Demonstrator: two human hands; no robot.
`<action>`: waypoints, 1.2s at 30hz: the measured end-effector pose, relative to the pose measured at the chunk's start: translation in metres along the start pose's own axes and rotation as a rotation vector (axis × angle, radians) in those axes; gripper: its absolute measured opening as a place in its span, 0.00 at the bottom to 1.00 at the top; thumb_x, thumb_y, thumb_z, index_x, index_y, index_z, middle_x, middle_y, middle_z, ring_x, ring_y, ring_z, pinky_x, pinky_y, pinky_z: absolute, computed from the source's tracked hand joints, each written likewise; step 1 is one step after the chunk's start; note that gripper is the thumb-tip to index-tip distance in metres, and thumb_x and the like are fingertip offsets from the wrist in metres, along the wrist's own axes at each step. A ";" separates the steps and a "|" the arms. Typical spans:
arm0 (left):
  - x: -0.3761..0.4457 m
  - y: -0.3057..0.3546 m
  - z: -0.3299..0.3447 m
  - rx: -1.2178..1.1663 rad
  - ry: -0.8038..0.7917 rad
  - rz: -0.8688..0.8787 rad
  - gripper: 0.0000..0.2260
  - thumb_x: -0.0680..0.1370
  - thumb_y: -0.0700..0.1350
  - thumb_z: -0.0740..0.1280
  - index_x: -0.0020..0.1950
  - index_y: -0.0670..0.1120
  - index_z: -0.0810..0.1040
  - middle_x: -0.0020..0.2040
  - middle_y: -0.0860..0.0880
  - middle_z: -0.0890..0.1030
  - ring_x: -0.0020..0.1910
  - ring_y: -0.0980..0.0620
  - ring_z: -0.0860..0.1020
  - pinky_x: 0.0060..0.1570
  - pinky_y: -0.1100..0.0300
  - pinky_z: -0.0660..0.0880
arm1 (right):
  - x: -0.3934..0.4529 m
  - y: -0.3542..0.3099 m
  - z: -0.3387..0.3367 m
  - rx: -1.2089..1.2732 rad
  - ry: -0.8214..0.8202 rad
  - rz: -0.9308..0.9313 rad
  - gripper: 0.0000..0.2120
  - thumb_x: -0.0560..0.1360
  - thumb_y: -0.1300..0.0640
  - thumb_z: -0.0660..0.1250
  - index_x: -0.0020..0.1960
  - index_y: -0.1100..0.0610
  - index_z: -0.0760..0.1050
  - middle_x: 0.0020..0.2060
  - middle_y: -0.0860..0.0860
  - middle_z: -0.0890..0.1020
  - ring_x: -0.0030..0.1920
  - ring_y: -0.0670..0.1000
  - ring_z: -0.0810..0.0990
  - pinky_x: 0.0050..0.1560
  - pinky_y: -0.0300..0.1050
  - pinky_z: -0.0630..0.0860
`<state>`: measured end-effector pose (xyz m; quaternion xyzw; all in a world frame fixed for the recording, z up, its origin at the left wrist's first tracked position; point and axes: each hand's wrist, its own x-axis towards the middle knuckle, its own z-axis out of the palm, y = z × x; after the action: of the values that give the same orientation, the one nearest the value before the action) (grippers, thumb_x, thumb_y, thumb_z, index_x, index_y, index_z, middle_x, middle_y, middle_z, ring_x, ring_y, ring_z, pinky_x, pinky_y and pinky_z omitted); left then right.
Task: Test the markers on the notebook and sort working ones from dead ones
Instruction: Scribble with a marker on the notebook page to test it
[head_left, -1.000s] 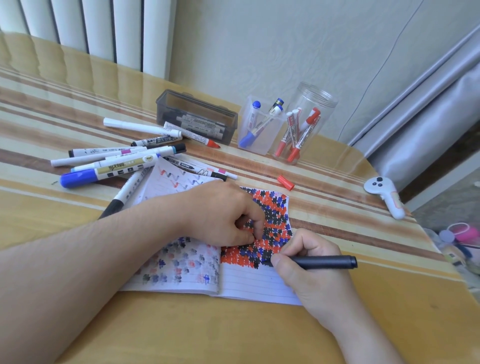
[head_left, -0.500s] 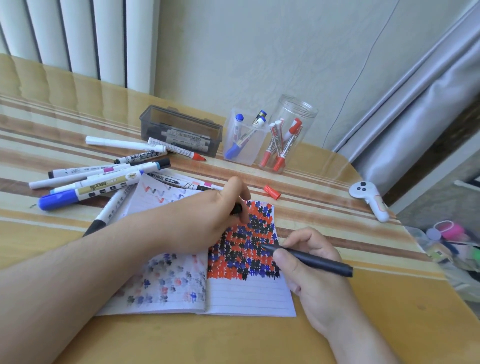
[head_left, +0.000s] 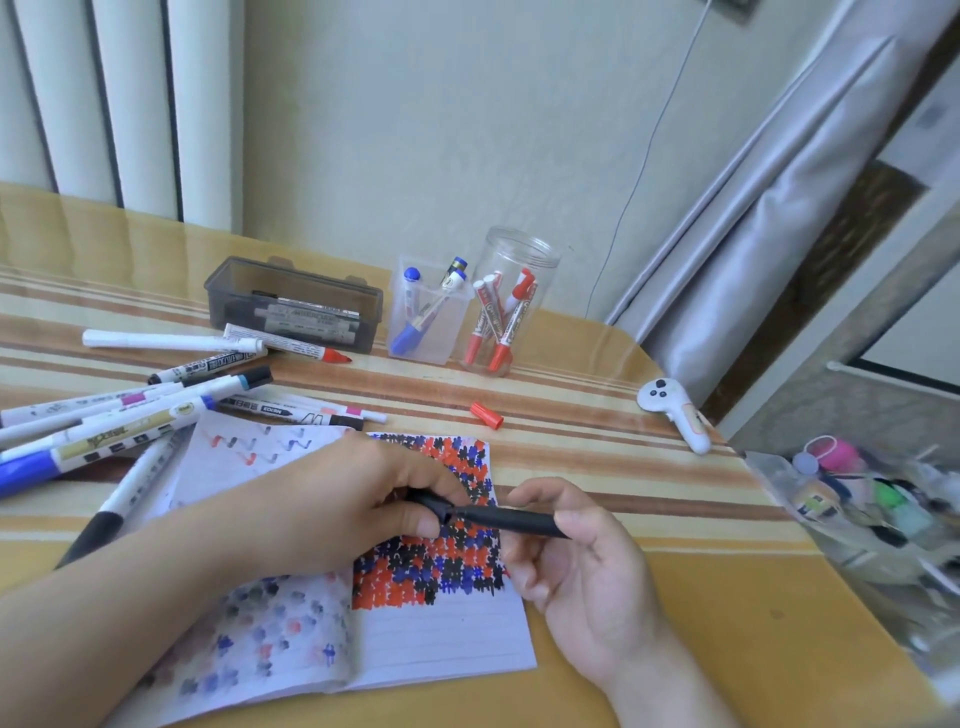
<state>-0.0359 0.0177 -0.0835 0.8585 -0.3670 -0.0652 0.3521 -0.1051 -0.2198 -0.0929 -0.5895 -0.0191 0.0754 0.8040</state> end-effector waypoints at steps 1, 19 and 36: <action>0.000 -0.001 0.000 -0.010 -0.005 -0.003 0.10 0.81 0.48 0.71 0.57 0.64 0.81 0.46 0.64 0.82 0.47 0.60 0.79 0.45 0.71 0.71 | 0.000 -0.001 0.000 0.027 0.007 0.008 0.16 0.63 0.53 0.67 0.48 0.59 0.81 0.34 0.62 0.78 0.30 0.52 0.71 0.27 0.41 0.68; -0.002 -0.003 0.000 -0.096 0.058 0.019 0.08 0.81 0.58 0.65 0.59 0.68 0.79 0.43 0.56 0.83 0.42 0.52 0.79 0.44 0.56 0.77 | -0.006 0.003 0.008 -0.260 0.078 -0.082 0.10 0.72 0.57 0.75 0.53 0.53 0.86 0.41 0.61 0.85 0.35 0.50 0.76 0.36 0.41 0.73; -0.010 0.010 0.009 0.217 0.053 0.059 0.12 0.85 0.56 0.58 0.56 0.52 0.77 0.43 0.53 0.80 0.41 0.54 0.74 0.45 0.52 0.74 | -0.009 0.009 0.024 -0.659 0.002 -0.170 0.09 0.73 0.49 0.71 0.51 0.38 0.81 0.43 0.50 0.85 0.45 0.52 0.82 0.48 0.47 0.78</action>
<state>-0.0522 0.0151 -0.0854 0.8819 -0.3874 0.0080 0.2686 -0.1174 -0.1961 -0.0933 -0.8140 -0.0908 -0.0028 0.5738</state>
